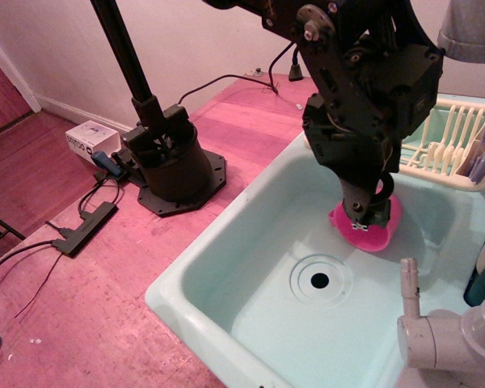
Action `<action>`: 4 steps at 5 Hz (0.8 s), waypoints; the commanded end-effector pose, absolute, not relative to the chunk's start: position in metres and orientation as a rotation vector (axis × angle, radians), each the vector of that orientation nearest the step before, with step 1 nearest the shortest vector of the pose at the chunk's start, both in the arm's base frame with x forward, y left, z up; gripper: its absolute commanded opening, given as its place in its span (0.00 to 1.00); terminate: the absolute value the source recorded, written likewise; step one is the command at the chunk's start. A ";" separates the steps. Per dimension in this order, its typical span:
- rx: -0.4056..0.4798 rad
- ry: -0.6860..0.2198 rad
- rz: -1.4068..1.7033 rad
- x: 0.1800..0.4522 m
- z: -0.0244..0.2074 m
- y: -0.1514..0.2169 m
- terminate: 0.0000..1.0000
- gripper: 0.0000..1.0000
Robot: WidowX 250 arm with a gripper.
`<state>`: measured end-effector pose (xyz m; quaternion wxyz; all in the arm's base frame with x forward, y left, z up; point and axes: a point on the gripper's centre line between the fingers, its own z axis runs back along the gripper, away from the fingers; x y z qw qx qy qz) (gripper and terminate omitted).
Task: Flip cup upright
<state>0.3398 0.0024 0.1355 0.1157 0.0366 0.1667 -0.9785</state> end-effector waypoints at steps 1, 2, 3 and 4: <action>0.116 0.491 -2.885 0.337 0.135 0.007 0.00 1.00; 0.104 0.511 -2.898 0.338 0.129 0.004 0.00 1.00; 0.093 0.523 -2.905 0.334 0.123 0.007 0.00 1.00; 0.083 0.521 -2.921 0.330 0.117 0.006 0.00 1.00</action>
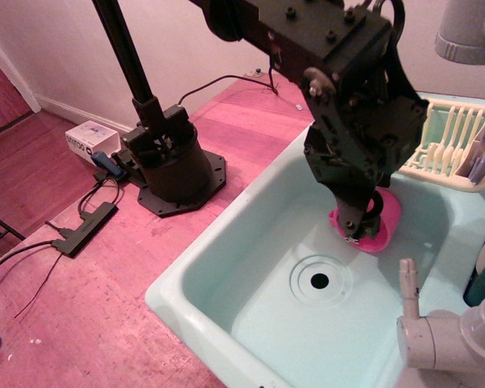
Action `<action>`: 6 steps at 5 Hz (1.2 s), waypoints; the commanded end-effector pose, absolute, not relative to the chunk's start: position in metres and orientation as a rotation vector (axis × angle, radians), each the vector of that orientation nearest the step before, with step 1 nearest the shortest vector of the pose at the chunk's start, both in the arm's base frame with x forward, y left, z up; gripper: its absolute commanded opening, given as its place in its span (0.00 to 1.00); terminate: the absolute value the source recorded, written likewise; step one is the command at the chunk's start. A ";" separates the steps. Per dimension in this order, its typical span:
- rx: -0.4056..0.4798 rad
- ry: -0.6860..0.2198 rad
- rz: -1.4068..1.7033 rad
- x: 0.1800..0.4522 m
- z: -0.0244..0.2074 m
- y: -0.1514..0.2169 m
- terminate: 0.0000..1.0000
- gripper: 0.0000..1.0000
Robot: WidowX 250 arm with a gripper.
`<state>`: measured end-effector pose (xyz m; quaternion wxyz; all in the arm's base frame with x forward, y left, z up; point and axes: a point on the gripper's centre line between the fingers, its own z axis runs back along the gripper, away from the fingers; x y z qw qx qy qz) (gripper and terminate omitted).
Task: Flip cup upright
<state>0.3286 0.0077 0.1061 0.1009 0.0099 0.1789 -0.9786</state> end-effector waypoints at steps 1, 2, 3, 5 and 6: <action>0.070 0.534 -2.942 0.329 0.112 0.004 0.00 0.00; 0.075 0.542 -2.937 0.329 0.110 0.004 0.00 0.00; 0.070 0.521 -2.942 0.331 0.107 0.000 0.00 0.00; -0.013 0.168 -2.744 0.333 0.109 -0.013 0.00 0.00; 0.082 0.046 -2.590 0.325 0.125 -0.025 0.00 1.00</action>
